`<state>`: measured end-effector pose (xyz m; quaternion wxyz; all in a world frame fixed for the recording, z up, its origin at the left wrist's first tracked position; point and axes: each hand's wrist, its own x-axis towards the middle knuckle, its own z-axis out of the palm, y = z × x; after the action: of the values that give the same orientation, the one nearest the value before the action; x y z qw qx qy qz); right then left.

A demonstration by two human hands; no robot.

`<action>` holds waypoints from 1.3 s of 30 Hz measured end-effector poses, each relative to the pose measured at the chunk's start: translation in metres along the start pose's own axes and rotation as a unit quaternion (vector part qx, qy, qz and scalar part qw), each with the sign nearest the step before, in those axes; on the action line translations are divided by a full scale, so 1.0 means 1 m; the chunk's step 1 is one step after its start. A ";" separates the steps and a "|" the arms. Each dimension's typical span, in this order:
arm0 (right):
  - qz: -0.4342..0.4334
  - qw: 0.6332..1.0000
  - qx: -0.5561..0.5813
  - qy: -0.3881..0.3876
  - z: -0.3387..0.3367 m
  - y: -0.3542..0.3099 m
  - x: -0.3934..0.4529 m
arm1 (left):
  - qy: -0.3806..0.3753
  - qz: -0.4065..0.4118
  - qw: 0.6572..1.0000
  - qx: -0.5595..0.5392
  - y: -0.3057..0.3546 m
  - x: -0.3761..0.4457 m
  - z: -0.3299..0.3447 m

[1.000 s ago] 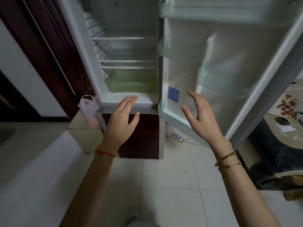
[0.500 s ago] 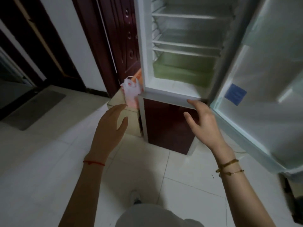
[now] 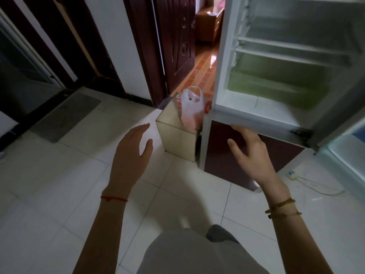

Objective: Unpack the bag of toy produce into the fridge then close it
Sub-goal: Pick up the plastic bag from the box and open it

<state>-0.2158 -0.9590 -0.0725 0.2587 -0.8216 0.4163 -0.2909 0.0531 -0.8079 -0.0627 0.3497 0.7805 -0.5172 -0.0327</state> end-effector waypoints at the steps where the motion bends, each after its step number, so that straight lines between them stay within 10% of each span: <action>1: 0.004 1.000 0.003 -0.005 0.008 -0.002 0.008 | -0.003 -0.006 1.000 -0.001 -0.008 0.006 -0.001; 39: 0.109 0.994 0.006 -0.021 0.192 0.061 0.420 | -0.104 0.086 0.990 -0.047 -0.155 0.458 0.148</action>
<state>0.0880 -1.3058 -0.1361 0.3029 -0.7758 0.4958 -0.2461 0.3252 -1.2296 -0.1221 0.3322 0.7083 -0.6134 -0.1079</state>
